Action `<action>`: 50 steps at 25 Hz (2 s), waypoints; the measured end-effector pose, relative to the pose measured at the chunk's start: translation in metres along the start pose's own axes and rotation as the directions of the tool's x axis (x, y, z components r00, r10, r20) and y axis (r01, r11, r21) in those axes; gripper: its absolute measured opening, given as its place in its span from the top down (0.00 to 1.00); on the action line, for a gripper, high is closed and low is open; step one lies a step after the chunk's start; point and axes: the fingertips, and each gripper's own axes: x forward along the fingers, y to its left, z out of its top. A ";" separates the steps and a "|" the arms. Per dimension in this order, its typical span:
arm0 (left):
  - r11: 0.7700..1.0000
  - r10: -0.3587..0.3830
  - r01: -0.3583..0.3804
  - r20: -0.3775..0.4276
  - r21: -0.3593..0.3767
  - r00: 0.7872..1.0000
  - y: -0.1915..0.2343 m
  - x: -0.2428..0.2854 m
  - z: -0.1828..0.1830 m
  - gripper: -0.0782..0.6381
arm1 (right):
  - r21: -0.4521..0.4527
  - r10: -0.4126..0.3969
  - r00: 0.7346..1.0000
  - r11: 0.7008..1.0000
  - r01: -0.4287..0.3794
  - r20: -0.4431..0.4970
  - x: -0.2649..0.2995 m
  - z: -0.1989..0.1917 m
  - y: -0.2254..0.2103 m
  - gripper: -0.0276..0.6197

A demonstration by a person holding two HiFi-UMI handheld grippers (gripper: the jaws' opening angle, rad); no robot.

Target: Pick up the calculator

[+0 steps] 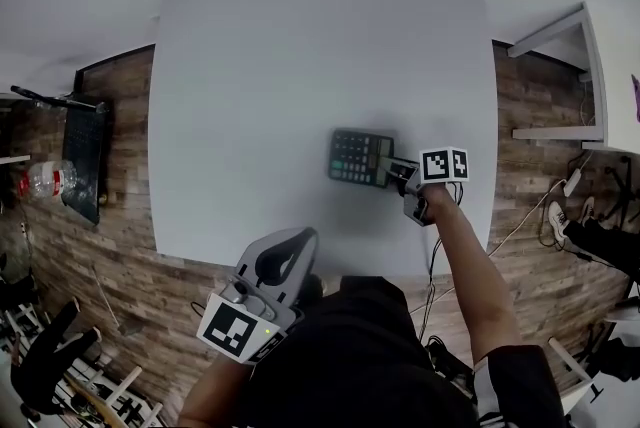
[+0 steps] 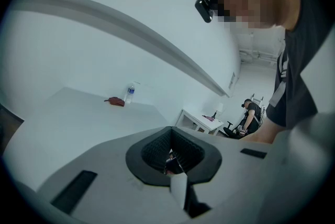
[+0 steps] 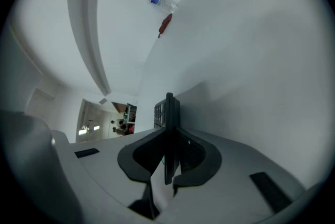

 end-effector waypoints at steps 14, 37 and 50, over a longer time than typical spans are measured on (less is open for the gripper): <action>0.999 0.006 -0.009 0.068 0.044 0.998 0.008 -0.019 0.014 0.88 | -0.004 0.228 0.942 0.972 -0.235 0.247 -0.036 0.026 0.118 0.87; 0.974 -0.135 0.092 0.200 0.209 0.970 -0.043 -0.034 0.063 0.88 | -0.280 0.436 0.793 0.897 -0.343 0.426 -0.165 0.014 0.303 0.87; 0.951 -0.178 0.096 0.265 0.295 0.948 -0.065 -0.051 0.085 0.88 | -0.409 0.516 0.721 0.846 -0.342 0.463 -0.207 -0.010 0.363 0.87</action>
